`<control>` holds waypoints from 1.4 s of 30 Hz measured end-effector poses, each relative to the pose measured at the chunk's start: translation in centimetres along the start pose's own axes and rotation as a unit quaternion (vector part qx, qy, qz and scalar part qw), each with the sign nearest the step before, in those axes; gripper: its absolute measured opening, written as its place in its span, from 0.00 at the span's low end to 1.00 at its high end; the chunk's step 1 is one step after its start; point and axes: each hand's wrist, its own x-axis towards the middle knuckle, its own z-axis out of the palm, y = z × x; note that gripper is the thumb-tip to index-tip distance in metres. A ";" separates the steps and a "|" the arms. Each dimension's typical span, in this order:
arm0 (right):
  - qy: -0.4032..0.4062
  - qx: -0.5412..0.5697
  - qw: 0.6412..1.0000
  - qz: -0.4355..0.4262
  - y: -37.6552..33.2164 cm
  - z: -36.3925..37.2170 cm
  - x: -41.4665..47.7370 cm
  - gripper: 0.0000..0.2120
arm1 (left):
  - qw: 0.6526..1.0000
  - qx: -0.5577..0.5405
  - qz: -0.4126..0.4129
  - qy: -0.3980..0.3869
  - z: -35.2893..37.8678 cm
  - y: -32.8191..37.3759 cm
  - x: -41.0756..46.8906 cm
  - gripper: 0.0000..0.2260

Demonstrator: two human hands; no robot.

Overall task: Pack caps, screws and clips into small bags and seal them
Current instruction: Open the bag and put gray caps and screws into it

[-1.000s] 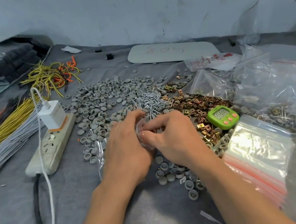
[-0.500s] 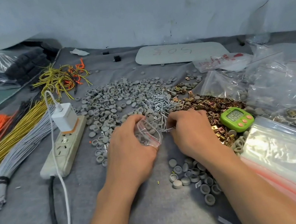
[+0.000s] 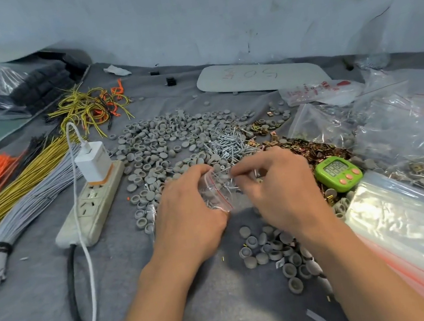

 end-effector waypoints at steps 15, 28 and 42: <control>0.015 0.125 0.987 0.096 0.5 0.4 -0.2 0.12 | 0.998 -0.025 0.049 -0.006 -0.7 -0.3 0.2 0.22; -0.124 -0.217 0.964 0.095 0.1 0.9 -0.4 0.11 | 0.999 -0.023 0.040 0.004 -0.7 -0.2 0.1 0.21; -0.109 -0.267 0.954 0.082 -0.7 0.1 -0.9 0.10 | 1.000 -0.002 0.022 -0.003 -0.7 -0.2 0.1 0.24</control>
